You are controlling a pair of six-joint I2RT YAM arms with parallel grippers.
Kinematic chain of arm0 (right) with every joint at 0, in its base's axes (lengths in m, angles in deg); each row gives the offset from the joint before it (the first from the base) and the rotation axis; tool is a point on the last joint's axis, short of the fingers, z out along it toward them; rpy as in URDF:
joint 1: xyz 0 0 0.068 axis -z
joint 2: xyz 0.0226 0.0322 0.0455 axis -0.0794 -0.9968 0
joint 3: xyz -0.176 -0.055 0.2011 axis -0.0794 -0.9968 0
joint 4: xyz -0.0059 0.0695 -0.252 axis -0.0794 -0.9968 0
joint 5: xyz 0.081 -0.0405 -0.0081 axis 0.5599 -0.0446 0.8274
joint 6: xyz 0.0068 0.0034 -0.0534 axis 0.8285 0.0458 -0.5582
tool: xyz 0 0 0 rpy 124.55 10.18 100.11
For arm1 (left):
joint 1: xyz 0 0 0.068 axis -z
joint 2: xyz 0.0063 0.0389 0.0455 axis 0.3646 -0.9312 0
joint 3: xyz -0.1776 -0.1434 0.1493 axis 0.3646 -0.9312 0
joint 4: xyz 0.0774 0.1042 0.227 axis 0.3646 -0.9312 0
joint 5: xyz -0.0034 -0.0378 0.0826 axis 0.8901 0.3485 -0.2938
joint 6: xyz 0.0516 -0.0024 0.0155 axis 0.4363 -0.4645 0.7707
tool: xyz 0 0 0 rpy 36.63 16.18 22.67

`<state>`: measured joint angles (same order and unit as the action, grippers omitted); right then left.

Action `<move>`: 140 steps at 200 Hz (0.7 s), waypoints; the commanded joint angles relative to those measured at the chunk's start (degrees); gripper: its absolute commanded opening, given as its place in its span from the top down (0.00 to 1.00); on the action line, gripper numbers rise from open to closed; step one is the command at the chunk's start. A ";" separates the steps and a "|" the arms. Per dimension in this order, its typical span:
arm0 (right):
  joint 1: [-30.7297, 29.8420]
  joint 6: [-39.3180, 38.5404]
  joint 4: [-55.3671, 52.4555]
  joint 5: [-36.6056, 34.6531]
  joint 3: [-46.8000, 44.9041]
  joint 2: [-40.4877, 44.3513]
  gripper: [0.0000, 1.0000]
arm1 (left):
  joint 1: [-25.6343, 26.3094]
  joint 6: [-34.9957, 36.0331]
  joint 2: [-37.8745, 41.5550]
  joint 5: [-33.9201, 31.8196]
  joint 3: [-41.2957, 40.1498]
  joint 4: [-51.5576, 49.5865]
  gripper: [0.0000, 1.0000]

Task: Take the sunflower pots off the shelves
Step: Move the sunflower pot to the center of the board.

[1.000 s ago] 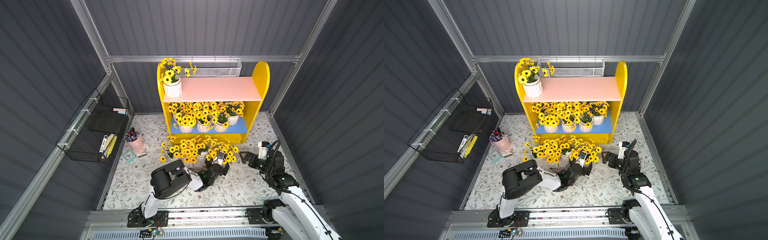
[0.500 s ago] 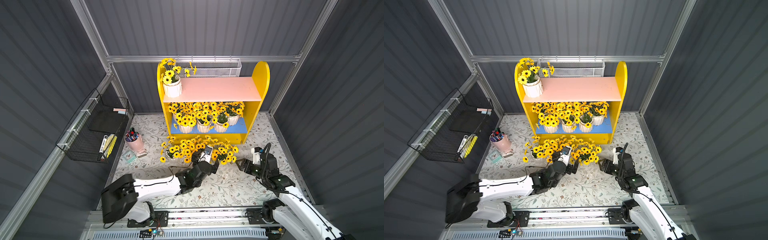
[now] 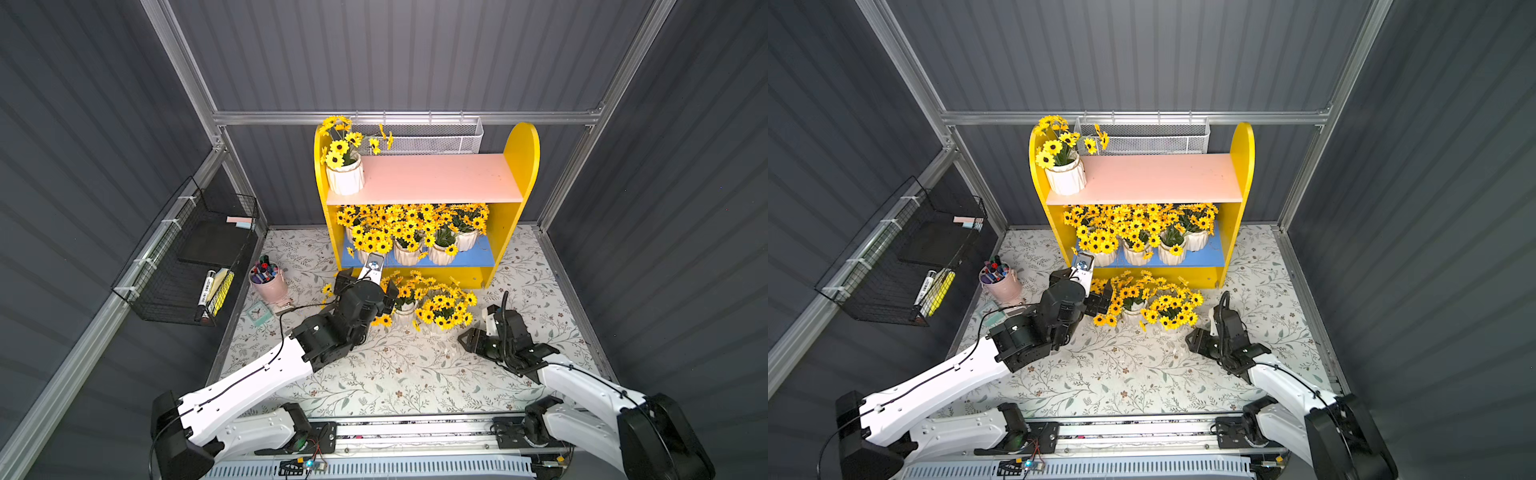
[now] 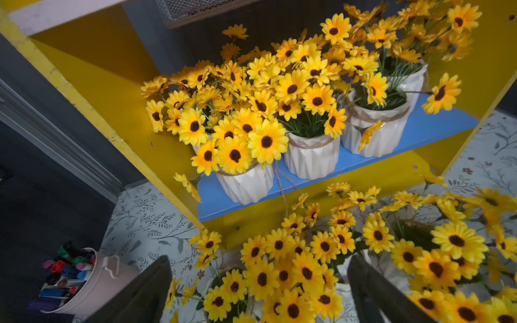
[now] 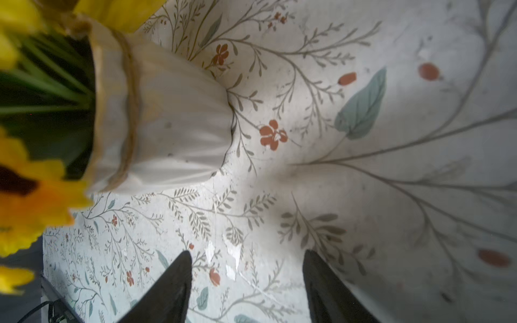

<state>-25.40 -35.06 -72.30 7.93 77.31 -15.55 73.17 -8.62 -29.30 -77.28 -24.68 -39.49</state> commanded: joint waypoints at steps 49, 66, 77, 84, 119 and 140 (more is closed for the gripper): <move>-1.20 -1.70 15.52 -0.29 7.23 -15.28 0.38 | -0.79 7.37 -0.06 -1.70 5.34 -1.53 0.01; -1.40 -0.64 17.44 -1.09 7.66 -17.10 0.38 | -0.84 8.38 -0.48 -1.70 6.40 -1.38 0.01; -1.35 -0.16 18.70 -1.46 7.91 -17.63 0.37 | -0.95 8.94 -0.92 -1.84 7.43 -1.68 0.01; -1.40 -0.25 17.90 -2.29 8.51 -17.65 0.37 | -0.99 9.64 -1.11 -1.99 8.00 -1.73 0.01; -1.39 -1.07 13.18 -4.28 8.65 -14.50 0.35 | -2.10 12.34 -2.43 -0.58 12.53 -1.93 0.00; -1.29 -2.24 8.84 -6.75 7.77 -10.31 0.31 | -5.08 13.76 -4.64 4.14 19.84 -5.16 0.01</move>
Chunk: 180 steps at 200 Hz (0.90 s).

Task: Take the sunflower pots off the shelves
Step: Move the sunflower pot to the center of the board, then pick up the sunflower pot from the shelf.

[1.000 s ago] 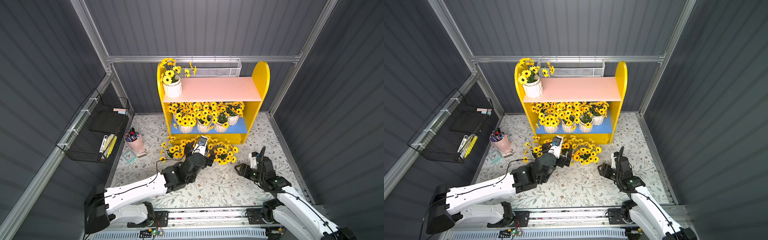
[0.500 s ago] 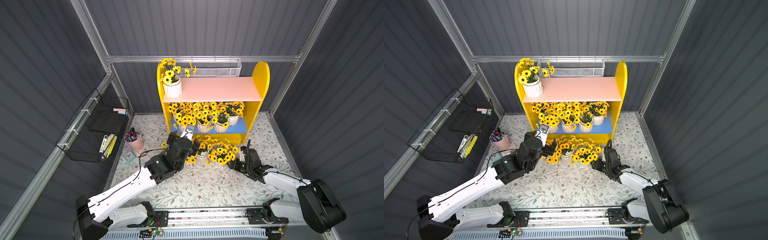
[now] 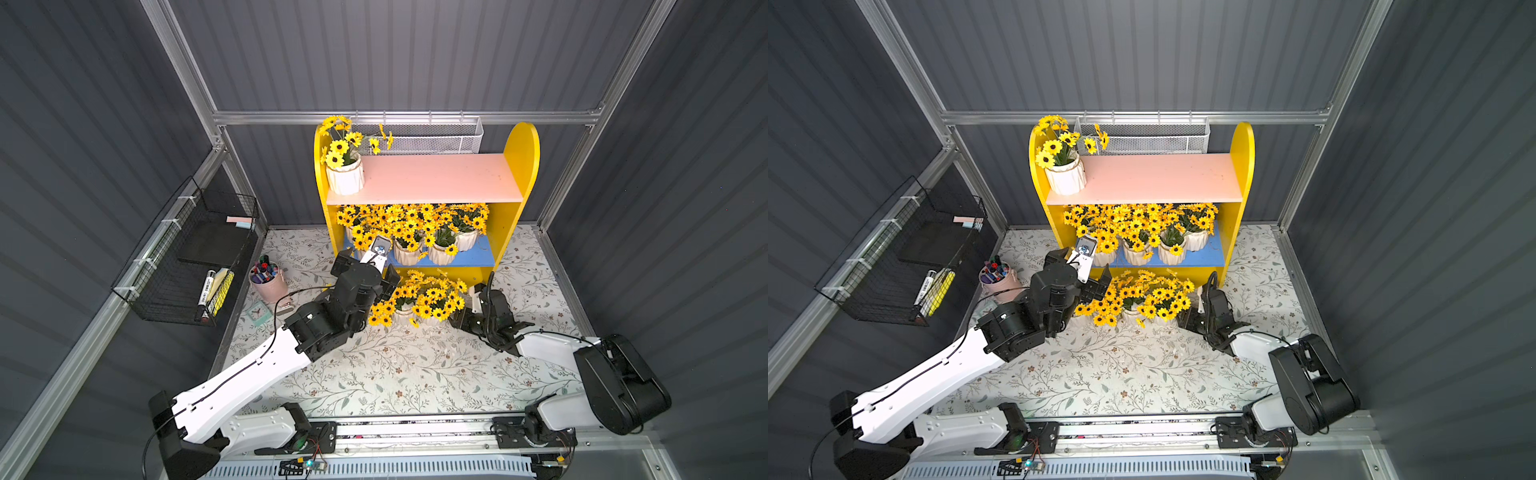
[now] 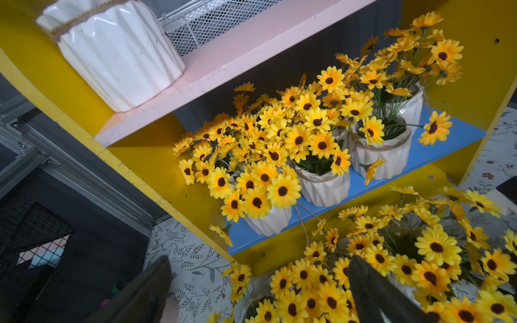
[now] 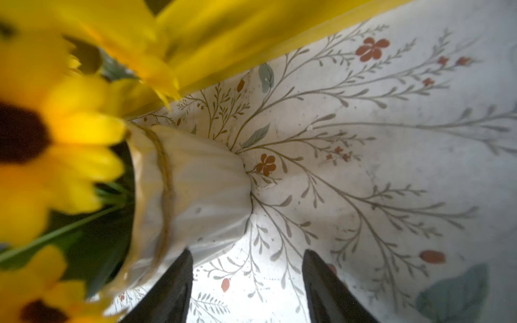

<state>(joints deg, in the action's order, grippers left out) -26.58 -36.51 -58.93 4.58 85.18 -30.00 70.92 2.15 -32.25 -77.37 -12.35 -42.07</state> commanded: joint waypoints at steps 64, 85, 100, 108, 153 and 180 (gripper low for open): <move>0.05 -3.00 -20.93 -4.40 0.72 23.29 0.16 | -16.05 -0.17 -19.00 21.19 43.88 -19.80 0.01; 0.10 -4.43 -22.76 -5.14 0.37 28.00 0.10 | -17.73 -2.54 -26.50 23.34 55.99 -26.49 0.01; 0.05 -5.42 -23.36 -6.03 -0.07 30.33 0.07 | -18.69 -3.74 -30.81 24.71 63.11 -30.38 0.01; 0.14 -5.82 -23.62 -6.23 -0.22 31.46 0.07 | -19.32 -4.69 -32.94 25.48 66.97 -32.92 0.01; 0.64 -7.14 -24.85 -5.98 -0.06 33.39 0.01 | -23.72 -11.19 -35.68 26.84 70.47 -37.78 0.00; 0.84 -7.64 -24.56 -5.39 -0.03 32.90 0.01 | -24.84 -12.19 -34.54 27.29 67.32 -36.90 0.00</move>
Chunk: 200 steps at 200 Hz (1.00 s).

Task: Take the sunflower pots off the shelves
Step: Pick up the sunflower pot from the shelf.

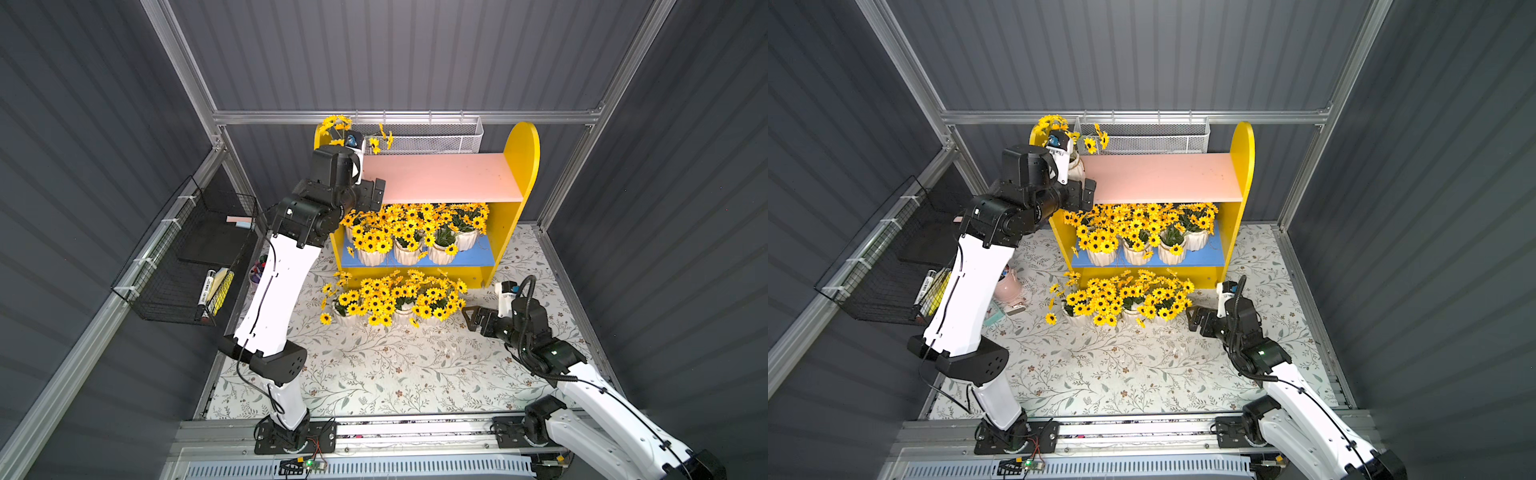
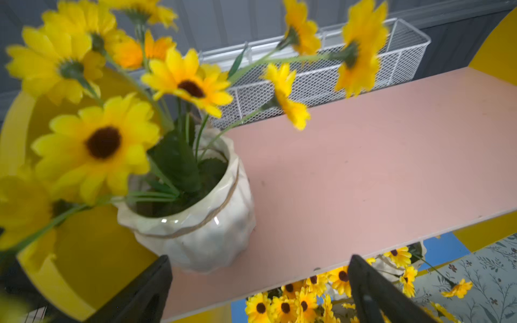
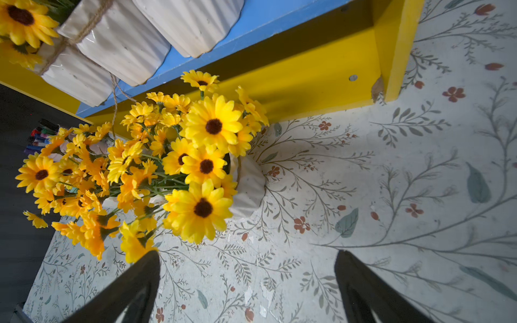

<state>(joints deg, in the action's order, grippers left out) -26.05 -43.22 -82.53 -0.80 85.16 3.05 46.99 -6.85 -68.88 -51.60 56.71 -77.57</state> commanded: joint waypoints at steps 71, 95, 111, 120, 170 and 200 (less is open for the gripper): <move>0.67 -0.82 0.42 0.65 -0.58 -1.43 0.01 | -2.14 -3.90 2.41 1.72 -6.39 4.82 0.00; 0.75 -0.81 0.68 0.72 -0.89 -1.44 0.01 | -2.14 -4.12 5.47 -3.13 -12.77 10.41 0.01; 0.84 -1.02 0.68 0.81 -0.99 -1.45 0.01 | -2.05 -4.70 7.99 -6.07 -16.96 13.59 0.00; 0.99 -1.03 0.68 0.88 -0.84 -1.29 0.01 | -2.05 -4.35 9.56 -6.53 -20.01 16.47 0.01; 1.33 -1.23 0.97 1.68 -0.58 -1.51 0.01 | -2.05 -0.09 10.38 -7.82 -25.97 25.29 0.01; 1.28 -1.05 1.13 2.02 -0.63 -1.43 0.01 | -2.14 0.75 9.29 -8.46 -26.92 27.98 0.01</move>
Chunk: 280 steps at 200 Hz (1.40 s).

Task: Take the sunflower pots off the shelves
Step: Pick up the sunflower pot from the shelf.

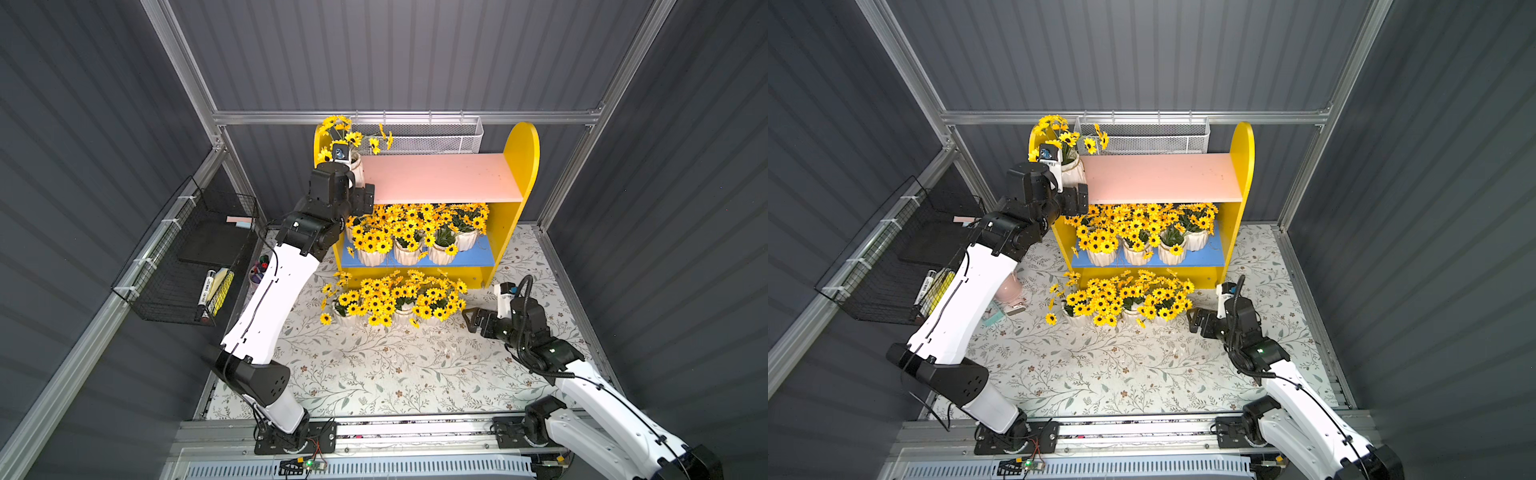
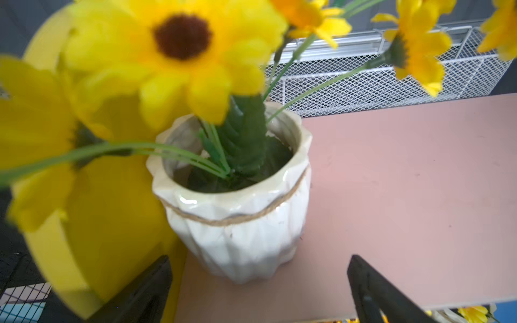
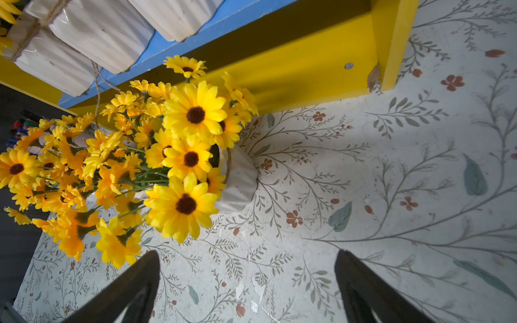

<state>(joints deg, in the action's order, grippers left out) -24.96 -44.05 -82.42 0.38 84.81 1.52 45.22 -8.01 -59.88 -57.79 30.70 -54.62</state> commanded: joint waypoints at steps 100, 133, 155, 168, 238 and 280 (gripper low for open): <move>0.46 -1.11 0.65 1.38 -0.03 0.81 0.01 | -0.37 5.51 0.54 7.81 -6.36 13.12 0.01; 0.54 -1.16 1.09 1.43 -0.08 0.04 0.01 | -0.37 6.43 0.54 13.28 -6.54 12.97 0.01; 0.54 -1.08 1.29 1.45 -0.12 -0.33 0.01 | -0.28 6.23 0.60 15.23 -6.19 12.69 0.00; 0.54 -1.00 1.28 1.36 -0.02 -0.27 0.01 | -0.28 6.39 1.63 15.30 -7.60 12.62 0.00; 0.62 -1.39 0.92 1.46 0.45 0.24 0.01 | -1.75 3.30 3.10 10.44 -7.96 12.30 0.01; 0.63 -1.34 1.10 1.61 0.14 0.53 0.01 | -2.47 3.16 -0.94 12.57 -1.06 10.46 0.01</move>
<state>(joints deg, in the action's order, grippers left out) -24.57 -45.18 -82.01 1.35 84.81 1.50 43.29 -3.72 -59.44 -46.97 25.94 -43.34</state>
